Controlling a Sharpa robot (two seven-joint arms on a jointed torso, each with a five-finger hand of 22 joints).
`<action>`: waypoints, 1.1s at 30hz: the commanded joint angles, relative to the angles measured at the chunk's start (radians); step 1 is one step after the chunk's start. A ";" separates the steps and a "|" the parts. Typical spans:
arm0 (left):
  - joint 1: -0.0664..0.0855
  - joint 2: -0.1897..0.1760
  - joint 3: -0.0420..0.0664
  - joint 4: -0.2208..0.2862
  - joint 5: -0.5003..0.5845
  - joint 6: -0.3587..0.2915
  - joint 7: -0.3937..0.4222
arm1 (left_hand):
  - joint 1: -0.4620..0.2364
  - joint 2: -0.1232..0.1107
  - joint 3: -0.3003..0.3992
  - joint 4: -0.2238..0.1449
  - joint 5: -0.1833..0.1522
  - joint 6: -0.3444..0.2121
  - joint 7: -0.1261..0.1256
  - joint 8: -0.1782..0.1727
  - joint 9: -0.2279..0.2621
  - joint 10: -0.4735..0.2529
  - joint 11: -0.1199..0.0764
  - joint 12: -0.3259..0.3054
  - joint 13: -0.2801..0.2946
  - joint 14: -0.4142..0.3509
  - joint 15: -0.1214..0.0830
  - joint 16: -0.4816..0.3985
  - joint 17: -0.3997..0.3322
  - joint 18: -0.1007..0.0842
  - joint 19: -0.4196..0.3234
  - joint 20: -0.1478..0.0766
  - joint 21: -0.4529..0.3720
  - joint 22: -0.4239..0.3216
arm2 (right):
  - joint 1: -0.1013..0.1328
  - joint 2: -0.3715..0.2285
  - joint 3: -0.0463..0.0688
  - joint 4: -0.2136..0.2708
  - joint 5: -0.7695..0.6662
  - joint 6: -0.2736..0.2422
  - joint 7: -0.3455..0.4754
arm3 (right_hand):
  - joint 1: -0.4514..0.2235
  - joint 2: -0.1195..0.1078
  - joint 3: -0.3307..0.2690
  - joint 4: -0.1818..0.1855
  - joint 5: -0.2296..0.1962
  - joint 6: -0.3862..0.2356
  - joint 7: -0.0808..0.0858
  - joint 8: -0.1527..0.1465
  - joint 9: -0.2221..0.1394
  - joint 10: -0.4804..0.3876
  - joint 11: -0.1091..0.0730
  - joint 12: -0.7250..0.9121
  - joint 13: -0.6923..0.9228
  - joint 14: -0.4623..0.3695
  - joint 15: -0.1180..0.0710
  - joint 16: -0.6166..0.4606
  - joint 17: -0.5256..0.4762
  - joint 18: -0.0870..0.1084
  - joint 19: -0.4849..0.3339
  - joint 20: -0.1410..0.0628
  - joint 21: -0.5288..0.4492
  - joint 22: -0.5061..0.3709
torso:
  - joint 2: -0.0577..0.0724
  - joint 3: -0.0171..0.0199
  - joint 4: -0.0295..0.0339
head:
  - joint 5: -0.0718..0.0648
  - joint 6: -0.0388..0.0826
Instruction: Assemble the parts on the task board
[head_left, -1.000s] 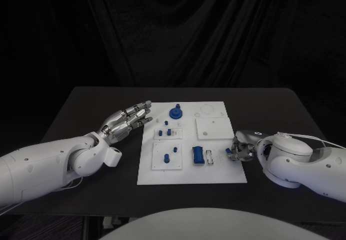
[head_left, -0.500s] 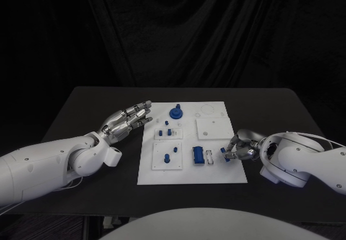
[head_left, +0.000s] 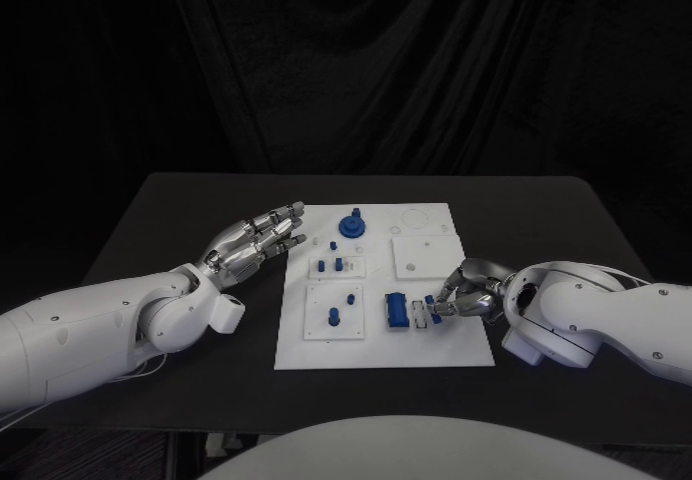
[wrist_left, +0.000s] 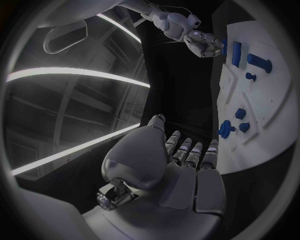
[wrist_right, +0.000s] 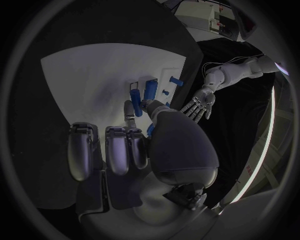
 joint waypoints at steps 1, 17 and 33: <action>-0.001 0.001 0.001 0.003 0.005 0.009 0.008 | 0.012 0.001 0.002 -0.004 0.005 0.000 0.010 0.004 0.000 0.000 0.006 0.005 0.001 0.002 -0.001 0.002 0.001 0.009 0.006 -0.001 0.004 -0.001 | -0.006 0.006 0.000 -0.010 0.032 -0.016 0.006 | -0.015 0.000 0.003 0.005 -0.003 0.002 -0.002 0.004 0.001 0.106 -0.001 0.003 0.263 0.080 0.001 0.004 0.137 0.005 0.069 0.003 0.004 0.236 | 0.002 0.0008 0.0005 | 0.002 0.000; -0.001 0.003 0.001 0.002 0.005 0.011 0.006 | 0.013 0.000 0.003 -0.006 0.006 0.002 0.014 0.005 0.001 0.000 0.004 0.005 0.001 0.002 -0.001 0.002 0.001 0.009 0.006 -0.001 0.004 -0.001 | -0.021 0.040 -0.001 -0.048 0.033 -0.010 -0.005 | -0.060 -0.003 0.006 0.022 -0.028 0.001 -0.002 0.004 -0.002 0.106 -0.001 0.003 0.263 0.078 0.001 0.001 0.127 0.007 0.065 0.003 -0.002 0.234 | 0.001 0.0008 -0.0011 | 0.004 0.000; -0.001 0.005 0.001 -0.001 0.005 0.016 0.002 | 0.015 0.000 0.006 -0.009 0.008 0.002 0.018 0.005 0.001 -0.001 0.003 0.004 0.001 0.002 0.000 0.001 0.001 0.009 0.006 -0.001 0.004 -0.001 | -0.025 0.056 0.000 -0.045 0.033 0.007 -0.017 | -0.092 -0.010 -0.022 0.029 0.006 -0.014 0.003 -0.001 -0.005 0.106 0.002 0.003 0.263 0.075 0.003 -0.003 0.114 0.009 0.061 0.004 -0.010 0.230 | 0.000 0.0018 -0.0018 | 0.005 0.000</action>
